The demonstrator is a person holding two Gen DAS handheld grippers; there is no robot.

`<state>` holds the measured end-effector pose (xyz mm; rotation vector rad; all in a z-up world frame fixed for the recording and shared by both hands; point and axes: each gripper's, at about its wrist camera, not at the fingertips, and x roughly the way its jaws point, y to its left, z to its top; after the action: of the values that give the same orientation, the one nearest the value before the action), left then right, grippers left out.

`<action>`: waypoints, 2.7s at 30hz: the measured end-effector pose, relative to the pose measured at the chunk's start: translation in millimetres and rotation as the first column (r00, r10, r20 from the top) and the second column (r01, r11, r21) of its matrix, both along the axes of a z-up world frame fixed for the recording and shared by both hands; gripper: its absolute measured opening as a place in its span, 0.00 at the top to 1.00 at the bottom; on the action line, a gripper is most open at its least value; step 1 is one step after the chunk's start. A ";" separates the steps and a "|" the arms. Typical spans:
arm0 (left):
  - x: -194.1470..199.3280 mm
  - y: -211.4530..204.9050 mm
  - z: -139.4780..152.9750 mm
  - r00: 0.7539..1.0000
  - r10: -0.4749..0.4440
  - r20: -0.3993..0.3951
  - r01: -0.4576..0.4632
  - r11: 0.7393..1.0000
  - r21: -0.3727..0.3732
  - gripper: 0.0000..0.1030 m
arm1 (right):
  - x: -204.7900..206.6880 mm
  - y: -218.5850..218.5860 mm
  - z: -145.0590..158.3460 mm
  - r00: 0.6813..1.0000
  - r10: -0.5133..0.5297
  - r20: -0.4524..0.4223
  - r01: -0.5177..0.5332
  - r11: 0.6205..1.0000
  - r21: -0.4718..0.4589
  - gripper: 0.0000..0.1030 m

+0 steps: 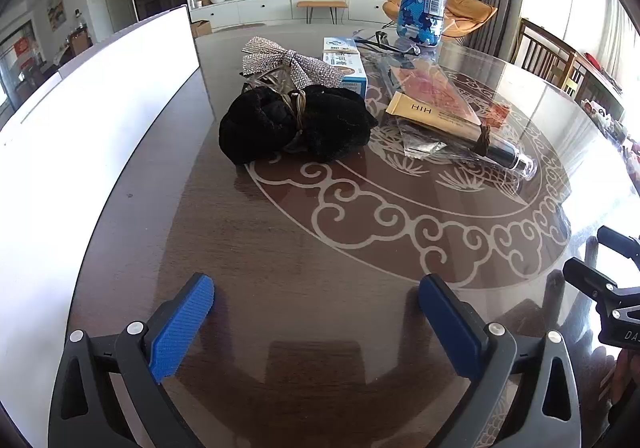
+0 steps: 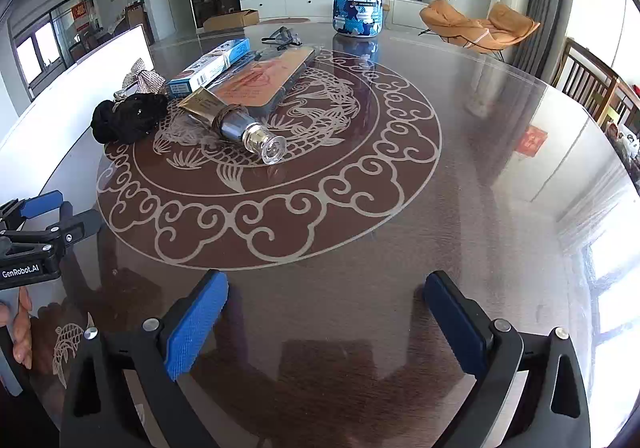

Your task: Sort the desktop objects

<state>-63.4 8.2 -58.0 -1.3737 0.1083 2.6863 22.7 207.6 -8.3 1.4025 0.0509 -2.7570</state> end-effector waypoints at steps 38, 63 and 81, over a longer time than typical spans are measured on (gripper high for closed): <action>-0.6 0.5 -0.4 1.000 0.000 0.000 0.000 1.000 0.002 0.00 | -0.1 1.0 0.2 1.000 -0.002 0.004 0.002 1.000 0.001 0.00; -1.0 0.7 -0.6 1.000 0.000 0.000 0.000 1.000 0.002 0.00 | -0.3 0.6 0.2 1.000 -0.003 0.005 0.003 1.000 0.001 0.00; -0.5 0.2 -0.8 1.000 0.000 -0.001 0.000 1.000 0.003 0.00 | -0.4 1.1 0.2 1.000 -0.002 0.005 0.002 1.000 -0.001 0.00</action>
<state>-63.9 8.4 -58.8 -1.3722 0.1048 2.6860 22.3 208.7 -8.1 1.4105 0.0476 -2.7544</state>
